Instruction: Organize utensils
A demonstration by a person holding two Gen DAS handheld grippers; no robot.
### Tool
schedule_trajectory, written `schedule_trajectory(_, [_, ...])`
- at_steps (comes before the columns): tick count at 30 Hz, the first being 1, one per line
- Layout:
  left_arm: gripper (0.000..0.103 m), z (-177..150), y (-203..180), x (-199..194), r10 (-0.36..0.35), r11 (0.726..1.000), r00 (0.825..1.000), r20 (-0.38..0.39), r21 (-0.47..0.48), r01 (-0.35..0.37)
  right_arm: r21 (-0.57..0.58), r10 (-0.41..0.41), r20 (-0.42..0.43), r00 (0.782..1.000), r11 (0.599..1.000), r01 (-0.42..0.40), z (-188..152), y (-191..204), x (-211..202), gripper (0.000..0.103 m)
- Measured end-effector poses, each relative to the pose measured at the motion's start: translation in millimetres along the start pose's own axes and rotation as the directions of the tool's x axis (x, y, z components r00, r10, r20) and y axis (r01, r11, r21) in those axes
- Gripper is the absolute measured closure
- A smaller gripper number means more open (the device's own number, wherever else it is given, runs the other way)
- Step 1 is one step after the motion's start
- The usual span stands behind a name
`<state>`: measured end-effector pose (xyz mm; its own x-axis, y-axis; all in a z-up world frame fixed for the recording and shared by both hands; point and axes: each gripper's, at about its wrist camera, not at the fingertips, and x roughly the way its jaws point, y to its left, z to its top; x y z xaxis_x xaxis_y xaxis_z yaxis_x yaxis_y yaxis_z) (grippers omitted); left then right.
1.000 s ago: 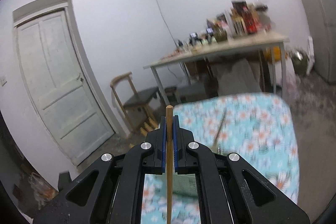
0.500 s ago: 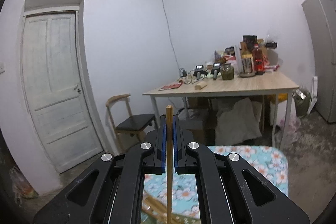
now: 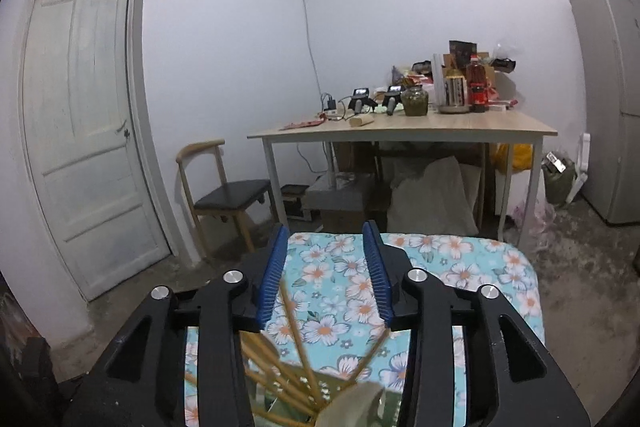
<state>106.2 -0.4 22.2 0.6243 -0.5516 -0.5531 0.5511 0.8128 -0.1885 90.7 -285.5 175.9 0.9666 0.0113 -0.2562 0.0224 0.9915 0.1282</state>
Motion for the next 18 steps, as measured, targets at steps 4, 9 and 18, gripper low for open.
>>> schedule_trajectory(4, [0.007, 2, -2, -3, 0.004, 1.0, 1.0, 0.009, -0.006, -0.004, 0.06, 0.022, 0.022, 1.0, 0.998, -0.024, -2, -5, -27, 0.049])
schedule_trajectory(9, [0.006, 5, -7, -14, 0.018, 1.0, 1.0, 0.024, -0.015, -0.018, 0.138, 0.006, -0.032, 0.999, 0.99, -0.001, -30, -9, -58, 0.034])
schedule_trajectory(18, [0.006, 3, -25, -15, 0.033, 0.999, 0.999, -0.01, 0.016, -0.033, 0.161, -0.071, -0.285, 0.956, 0.979, 0.121, -118, 8, -84, 0.022])
